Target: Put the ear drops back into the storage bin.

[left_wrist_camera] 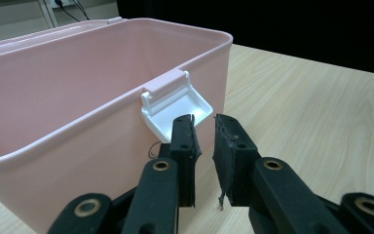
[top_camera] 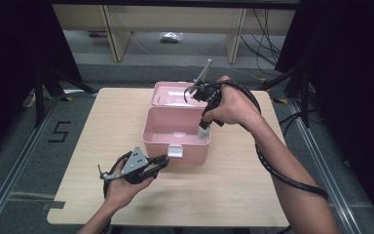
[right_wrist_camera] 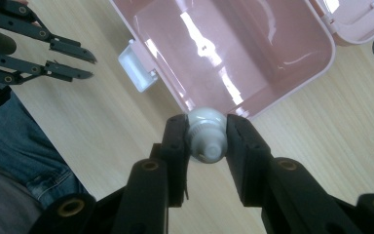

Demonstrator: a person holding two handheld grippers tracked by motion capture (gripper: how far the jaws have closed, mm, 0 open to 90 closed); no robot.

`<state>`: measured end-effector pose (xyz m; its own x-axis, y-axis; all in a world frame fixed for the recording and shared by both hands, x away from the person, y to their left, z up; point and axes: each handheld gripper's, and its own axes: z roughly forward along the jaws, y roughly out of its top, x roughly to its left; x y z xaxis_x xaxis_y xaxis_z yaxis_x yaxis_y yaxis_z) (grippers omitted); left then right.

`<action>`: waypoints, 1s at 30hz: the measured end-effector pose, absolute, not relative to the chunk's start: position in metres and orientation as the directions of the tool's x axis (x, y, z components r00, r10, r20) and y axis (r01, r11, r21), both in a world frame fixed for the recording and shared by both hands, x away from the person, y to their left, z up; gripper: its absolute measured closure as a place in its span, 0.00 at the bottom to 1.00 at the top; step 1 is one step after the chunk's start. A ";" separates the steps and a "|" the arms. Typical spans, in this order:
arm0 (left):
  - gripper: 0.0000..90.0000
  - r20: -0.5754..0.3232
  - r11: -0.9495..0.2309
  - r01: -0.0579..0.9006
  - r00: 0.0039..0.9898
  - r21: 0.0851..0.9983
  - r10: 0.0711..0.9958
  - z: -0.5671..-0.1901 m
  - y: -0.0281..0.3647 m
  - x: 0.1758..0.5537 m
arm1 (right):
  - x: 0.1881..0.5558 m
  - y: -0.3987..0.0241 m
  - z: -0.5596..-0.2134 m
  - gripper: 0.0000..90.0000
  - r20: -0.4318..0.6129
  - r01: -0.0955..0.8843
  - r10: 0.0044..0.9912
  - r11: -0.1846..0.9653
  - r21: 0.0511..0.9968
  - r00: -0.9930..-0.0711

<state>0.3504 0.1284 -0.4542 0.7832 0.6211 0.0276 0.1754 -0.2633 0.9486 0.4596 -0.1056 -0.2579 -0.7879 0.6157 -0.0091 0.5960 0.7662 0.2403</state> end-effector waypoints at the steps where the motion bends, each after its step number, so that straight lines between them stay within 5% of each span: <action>1: 0.86 0.027 -0.263 0.176 0.783 0.949 0.622 -0.454 0.128 0.350 | 0.460 -0.105 -0.258 0.79 -0.003 0.603 0.622 0.761 0.240 -0.783; 30: 0.86 0.016 -0.241 0.171 0.784 0.955 0.620 -0.454 0.127 0.350 | 0.483 -0.103 -0.265 0.79 -0.006 0.628 0.649 0.740 0.240 -0.761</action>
